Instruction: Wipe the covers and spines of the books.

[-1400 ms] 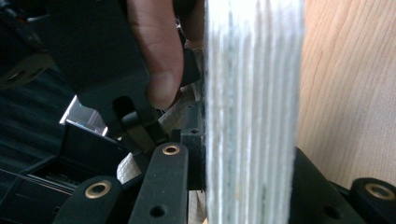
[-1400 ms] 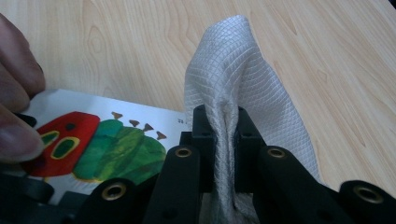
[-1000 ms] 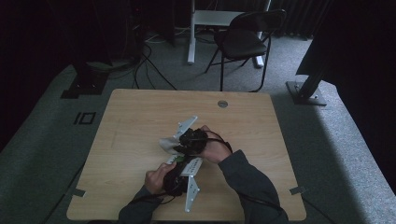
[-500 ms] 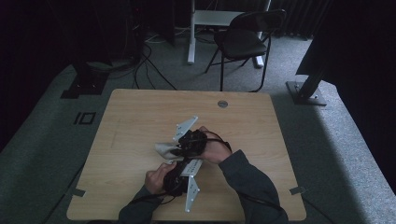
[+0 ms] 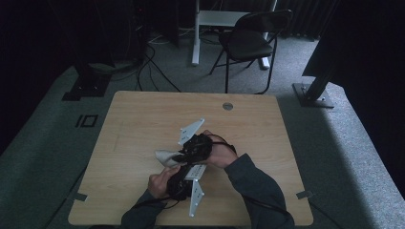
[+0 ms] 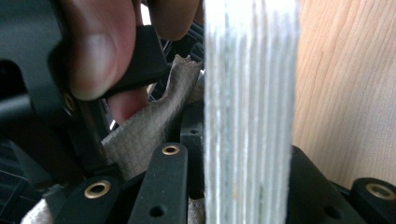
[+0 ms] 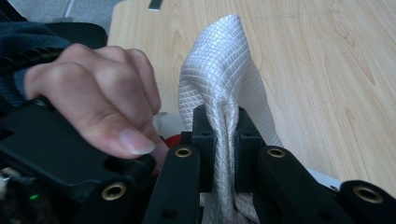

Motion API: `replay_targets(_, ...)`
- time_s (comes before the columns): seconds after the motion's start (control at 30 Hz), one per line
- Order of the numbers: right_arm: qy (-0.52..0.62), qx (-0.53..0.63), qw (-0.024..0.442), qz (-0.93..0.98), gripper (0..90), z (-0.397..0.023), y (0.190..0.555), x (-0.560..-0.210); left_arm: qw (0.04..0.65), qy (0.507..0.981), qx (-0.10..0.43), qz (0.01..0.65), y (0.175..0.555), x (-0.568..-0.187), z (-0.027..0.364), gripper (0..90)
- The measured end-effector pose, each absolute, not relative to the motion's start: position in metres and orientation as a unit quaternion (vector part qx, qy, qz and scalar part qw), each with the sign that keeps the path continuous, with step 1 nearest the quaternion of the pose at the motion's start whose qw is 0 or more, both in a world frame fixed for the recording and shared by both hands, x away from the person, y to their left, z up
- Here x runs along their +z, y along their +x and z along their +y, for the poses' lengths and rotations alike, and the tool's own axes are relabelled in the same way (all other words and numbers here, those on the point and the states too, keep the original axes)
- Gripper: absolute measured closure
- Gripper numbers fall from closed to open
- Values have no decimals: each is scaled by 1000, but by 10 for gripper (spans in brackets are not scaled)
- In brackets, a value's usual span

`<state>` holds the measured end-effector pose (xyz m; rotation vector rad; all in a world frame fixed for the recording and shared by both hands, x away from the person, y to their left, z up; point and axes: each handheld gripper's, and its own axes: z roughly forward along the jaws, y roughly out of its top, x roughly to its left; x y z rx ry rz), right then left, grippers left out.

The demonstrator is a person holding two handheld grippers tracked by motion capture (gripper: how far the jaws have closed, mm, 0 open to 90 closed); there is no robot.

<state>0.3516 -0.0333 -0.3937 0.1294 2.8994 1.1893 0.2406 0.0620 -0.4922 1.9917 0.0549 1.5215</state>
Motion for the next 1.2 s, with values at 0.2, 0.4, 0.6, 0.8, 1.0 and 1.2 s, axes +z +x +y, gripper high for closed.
replay_targets(0.2,38,386,-2,922,832,-37,350,-390,316,755,573,29,242,-491,64,769)
replay_targets(0.4,41,392,1,919,831,-42,350,-387,332,762,555,49,247,-489,70,769)
replay_targets(0.6,51,400,6,915,831,-50,351,-385,346,763,542,66,250,-486,75,769)
replay_targets(0.8,56,412,18,909,831,-58,351,-379,356,764,533,77,252,-485,78,769)
replay_targets(1.0,71,425,33,902,831,-70,351,-373,365,765,522,93,254,-483,82,775)
replay_targets(1.2,84,441,48,892,831,-84,352,-365,378,766,508,108,257,-481,87,780)
